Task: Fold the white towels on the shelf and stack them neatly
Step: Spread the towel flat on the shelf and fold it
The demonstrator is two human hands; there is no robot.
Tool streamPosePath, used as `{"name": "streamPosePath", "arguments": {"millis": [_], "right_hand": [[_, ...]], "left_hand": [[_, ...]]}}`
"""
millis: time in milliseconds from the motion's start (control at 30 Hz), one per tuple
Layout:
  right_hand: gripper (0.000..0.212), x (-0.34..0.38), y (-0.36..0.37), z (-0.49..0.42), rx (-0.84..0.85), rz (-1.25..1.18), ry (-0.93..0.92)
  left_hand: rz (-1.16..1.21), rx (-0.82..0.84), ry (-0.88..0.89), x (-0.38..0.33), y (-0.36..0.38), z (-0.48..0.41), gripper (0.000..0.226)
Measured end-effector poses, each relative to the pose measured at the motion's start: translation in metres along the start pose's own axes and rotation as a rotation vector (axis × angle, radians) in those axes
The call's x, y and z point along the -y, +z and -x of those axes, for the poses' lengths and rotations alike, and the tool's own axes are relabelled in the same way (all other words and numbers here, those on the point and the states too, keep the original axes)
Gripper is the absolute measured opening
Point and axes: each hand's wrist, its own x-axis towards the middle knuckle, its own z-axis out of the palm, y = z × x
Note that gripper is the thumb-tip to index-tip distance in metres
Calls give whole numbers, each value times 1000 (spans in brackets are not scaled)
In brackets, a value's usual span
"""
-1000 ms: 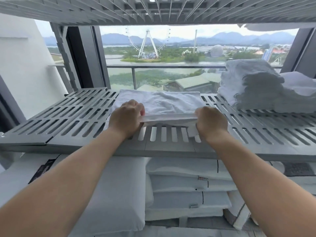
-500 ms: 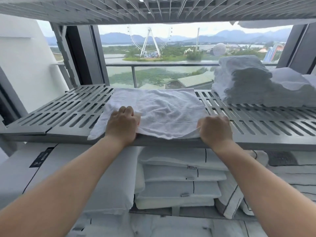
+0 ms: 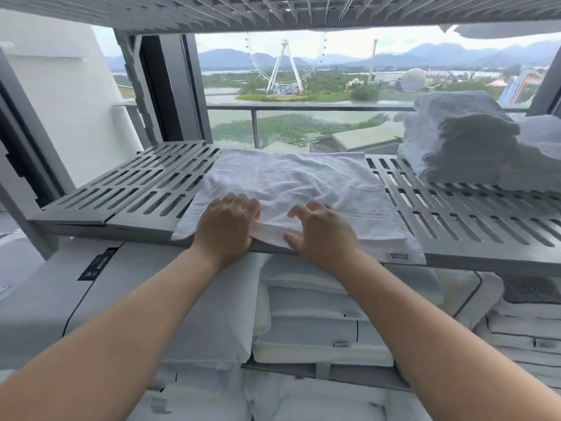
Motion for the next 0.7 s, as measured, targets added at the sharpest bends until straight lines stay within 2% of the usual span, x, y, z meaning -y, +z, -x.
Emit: {"name": "streamPosePath", "arguments": {"millis": [67, 167, 233, 300, 400, 500, 533, 633, 700], "right_hand": [[48, 6, 8, -13, -28, 12, -16], [31, 19, 18, -31, -22, 23, -41], [27, 24, 26, -35, -54, 31, -51], [27, 23, 33, -34, -121, 16, -31], [41, 25, 37, -30, -166, -15, -42], [69, 37, 36, -31, -64, 38, -106], [66, 39, 38, -32, -56, 72, -115], [31, 36, 41, -38, -176, -6, -46], [29, 30, 42, -41, -202, -121, 16]], "left_hand": [[-48, -20, 31, 17, 0, 8, 30], [-100, -30, -101, 43, 1, 12, 36], [-55, 8, -162, 58, 4, 10, 30], [38, 16, -147, 68, 8, 7, 21], [119, 31, -134, 74, 11, -5, 12], [198, 27, -194, 80, 3, -28, 13], [204, 29, -194, 83, -2, -36, 16], [113, 136, -31, 96, -16, -55, 27], [87, 285, 36, 106, -29, -64, 33]]}}
